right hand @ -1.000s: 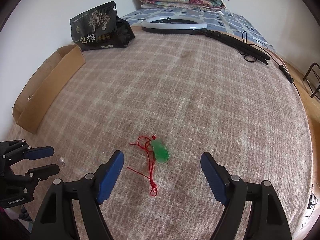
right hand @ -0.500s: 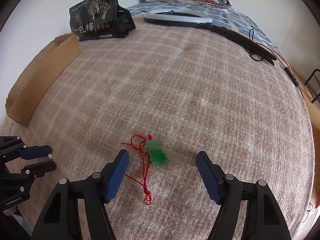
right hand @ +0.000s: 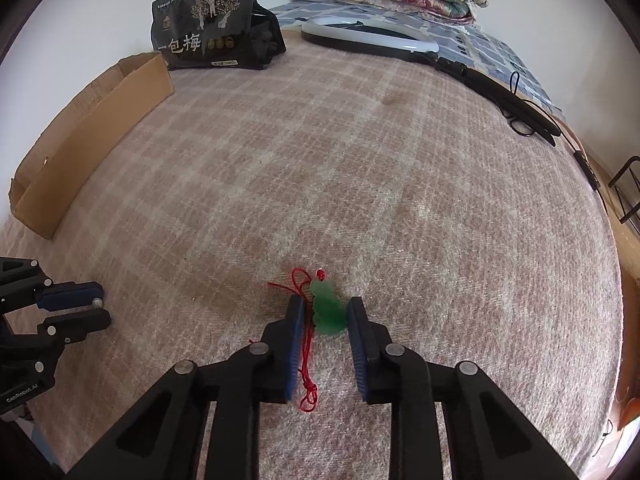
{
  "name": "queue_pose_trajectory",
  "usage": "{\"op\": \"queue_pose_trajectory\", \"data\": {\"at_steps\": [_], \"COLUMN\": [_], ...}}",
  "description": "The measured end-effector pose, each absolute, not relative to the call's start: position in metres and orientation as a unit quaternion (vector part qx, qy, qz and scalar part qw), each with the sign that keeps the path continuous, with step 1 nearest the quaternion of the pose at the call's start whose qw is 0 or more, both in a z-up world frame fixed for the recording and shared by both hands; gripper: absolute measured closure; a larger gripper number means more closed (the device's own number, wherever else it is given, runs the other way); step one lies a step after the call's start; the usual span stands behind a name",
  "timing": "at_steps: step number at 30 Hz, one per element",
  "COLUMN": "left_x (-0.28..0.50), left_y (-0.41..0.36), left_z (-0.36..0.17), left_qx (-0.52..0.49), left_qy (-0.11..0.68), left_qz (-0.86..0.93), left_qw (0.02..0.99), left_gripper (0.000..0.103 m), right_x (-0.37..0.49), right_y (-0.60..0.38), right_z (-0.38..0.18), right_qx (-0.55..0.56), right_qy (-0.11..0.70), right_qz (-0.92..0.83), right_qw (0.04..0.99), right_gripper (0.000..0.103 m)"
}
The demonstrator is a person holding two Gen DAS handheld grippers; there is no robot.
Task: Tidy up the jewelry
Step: 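Close left gripper on the pearl earring while right gripper closes on the jade charm, then lift and carry the pearl earring and jade charm over the cardboard box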
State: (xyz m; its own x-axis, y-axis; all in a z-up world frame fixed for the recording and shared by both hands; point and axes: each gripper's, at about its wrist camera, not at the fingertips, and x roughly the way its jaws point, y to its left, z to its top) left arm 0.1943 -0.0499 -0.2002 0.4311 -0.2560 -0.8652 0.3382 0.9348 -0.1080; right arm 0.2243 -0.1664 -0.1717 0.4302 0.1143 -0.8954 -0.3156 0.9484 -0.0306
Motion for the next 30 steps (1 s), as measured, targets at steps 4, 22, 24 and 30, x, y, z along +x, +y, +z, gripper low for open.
{"op": "queue_pose_trajectory", "data": {"at_steps": [4,22,24,30], "left_x": [0.193,0.185,0.185,0.185], "left_y": [-0.049,-0.041,-0.040,-0.038], "left_z": [-0.199,-0.186,-0.184,-0.177], "left_qx": [0.043,0.034,0.033,0.028], "left_qy": [0.501,0.487,0.485,0.480], "left_qz": [-0.174,-0.171,-0.170,-0.171], "left_qw": [0.847,0.856,0.857,0.860], "left_gripper": [0.088,0.088,0.088,0.088], "right_x": [0.224,0.215,0.214,0.213], "right_y": [-0.167,-0.175,-0.177,-0.185], "right_z": [-0.170,-0.149,-0.146,-0.128], "right_qx": [-0.095,-0.075,-0.072,-0.049], "right_qy": [0.518,0.503,0.497,0.483], "right_qz": [0.126,0.112,0.108,0.108], "right_qw": [0.840,0.854,0.858,0.868], "right_gripper": [0.087,0.088,0.088,0.088]}}
